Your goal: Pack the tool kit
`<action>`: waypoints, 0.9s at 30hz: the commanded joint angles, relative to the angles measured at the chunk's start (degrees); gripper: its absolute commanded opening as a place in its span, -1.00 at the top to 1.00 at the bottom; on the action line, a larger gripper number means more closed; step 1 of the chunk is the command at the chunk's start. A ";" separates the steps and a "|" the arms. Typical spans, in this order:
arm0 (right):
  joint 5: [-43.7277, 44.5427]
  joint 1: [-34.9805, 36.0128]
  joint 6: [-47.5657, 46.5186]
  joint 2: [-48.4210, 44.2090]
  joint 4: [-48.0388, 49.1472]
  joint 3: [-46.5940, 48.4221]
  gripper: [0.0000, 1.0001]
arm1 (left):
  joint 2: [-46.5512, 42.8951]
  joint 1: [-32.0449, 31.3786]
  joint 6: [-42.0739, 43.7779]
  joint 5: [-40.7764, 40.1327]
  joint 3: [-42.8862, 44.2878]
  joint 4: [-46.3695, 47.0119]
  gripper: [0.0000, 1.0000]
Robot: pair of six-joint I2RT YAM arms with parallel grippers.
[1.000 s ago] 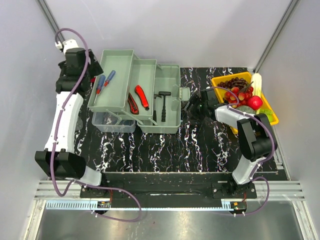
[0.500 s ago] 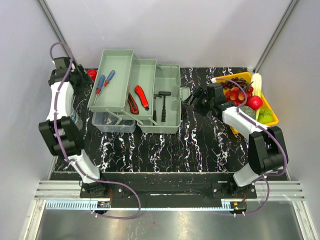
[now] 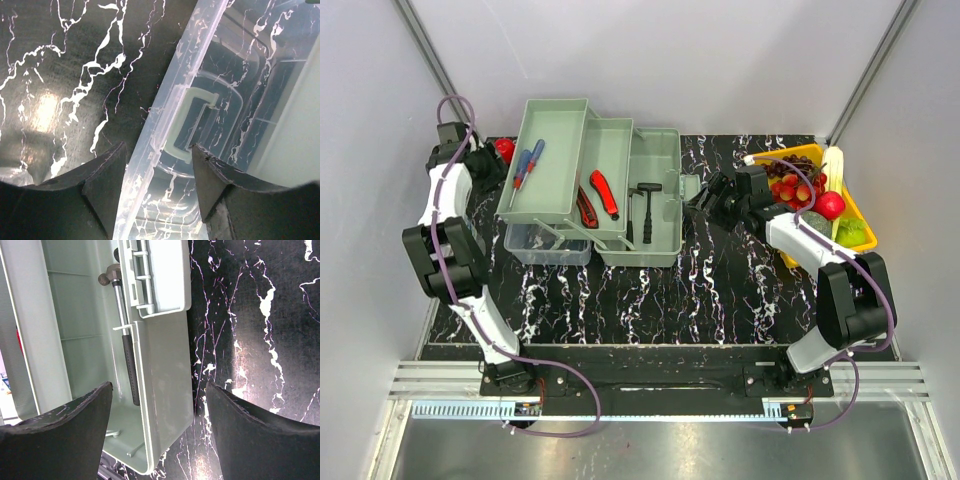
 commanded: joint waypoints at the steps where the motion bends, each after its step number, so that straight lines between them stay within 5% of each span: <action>1: 0.01 -0.40 0.57 -0.68 1.93 0.39 -0.60 | 2.23 -0.30 4.16 7.78 -0.93 3.53 -0.19; 12: -0.26 -0.40 1.45 0.73 2.64 -0.31 -0.59 | 8.03 -0.12 13.40 12.54 -1.11 2.57 0.09; 14: -0.34 -0.40 1.54 1.08 2.98 -0.40 -0.59 | 8.82 -0.12 13.84 12.28 -1.28 2.21 0.30; 16: -0.43 -0.40 1.98 1.43 3.34 -0.40 -0.59 | 9.00 -0.12 13.31 9.91 -1.20 2.21 0.72; 19: -0.87 -0.40 2.77 2.40 4.13 -0.40 -0.58 | 8.30 -0.30 13.22 6.93 -0.93 2.21 1.00; 27: 1.49 -0.40 5.93 4.16 4.05 -1.10 -0.57 | 1.81 -1.97 12.43 -2.93 0.91 2.39 1.00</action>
